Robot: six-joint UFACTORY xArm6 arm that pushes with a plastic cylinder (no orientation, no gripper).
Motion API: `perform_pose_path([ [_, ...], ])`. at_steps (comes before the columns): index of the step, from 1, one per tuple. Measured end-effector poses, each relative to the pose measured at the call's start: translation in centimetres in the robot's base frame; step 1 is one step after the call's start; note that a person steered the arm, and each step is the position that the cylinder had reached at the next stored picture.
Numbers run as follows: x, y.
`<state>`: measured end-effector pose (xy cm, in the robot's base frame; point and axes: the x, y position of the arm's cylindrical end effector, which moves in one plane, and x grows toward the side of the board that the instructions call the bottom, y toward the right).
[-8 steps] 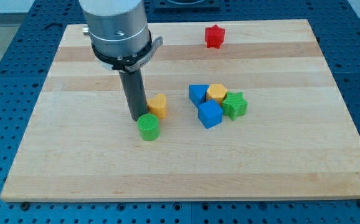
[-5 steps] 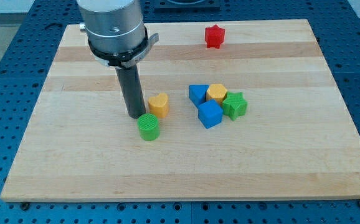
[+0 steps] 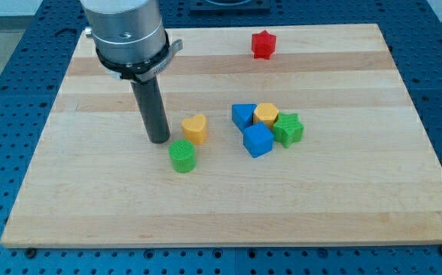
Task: Move your arm closer to the yellow heart
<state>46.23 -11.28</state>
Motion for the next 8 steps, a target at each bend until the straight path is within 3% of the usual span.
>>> perform_pose_path([
  [2,-2.6,-0.2],
  [7,-3.8,5.8],
  [8,-3.8,4.2],
])
